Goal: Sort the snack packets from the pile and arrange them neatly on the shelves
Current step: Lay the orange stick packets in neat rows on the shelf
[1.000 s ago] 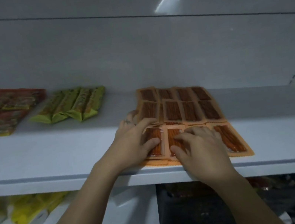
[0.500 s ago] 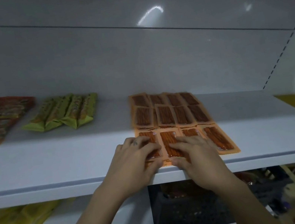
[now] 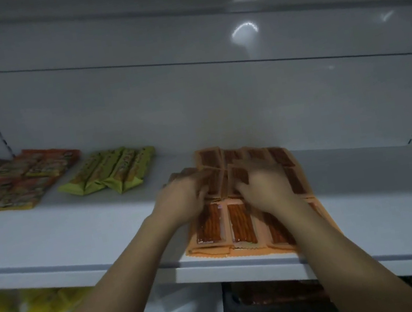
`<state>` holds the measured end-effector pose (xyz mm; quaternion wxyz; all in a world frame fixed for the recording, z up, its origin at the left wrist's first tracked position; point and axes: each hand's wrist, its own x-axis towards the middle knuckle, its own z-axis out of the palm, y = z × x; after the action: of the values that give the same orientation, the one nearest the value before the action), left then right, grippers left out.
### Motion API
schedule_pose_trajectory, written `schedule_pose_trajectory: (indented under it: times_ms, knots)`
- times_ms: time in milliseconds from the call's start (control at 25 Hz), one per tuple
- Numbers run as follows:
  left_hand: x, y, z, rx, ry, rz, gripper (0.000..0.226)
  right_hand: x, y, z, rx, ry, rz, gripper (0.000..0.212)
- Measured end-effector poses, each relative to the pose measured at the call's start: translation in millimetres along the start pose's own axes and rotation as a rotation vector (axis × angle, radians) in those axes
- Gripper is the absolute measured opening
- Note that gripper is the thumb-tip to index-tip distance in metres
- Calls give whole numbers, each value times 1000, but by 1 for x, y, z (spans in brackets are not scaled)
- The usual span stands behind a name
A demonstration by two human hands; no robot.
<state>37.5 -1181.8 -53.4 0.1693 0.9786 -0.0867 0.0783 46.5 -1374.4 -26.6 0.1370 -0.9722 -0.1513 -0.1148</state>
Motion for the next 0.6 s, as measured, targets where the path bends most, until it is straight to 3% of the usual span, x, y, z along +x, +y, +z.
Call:
schedule_pose_trajectory:
  times_ms: [200, 400, 600]
  knots:
    - [28, 8, 21, 134, -143, -85, 41, 30, 12, 16, -95, -326, -1, 27]
    - [38, 10, 21, 74, -140, -93, 35, 26, 22, 3, -11, -398, -99, 36]
    - [36, 21, 26, 3, -45, -143, 32, 27, 29, 6, 62, -365, -118, 36]
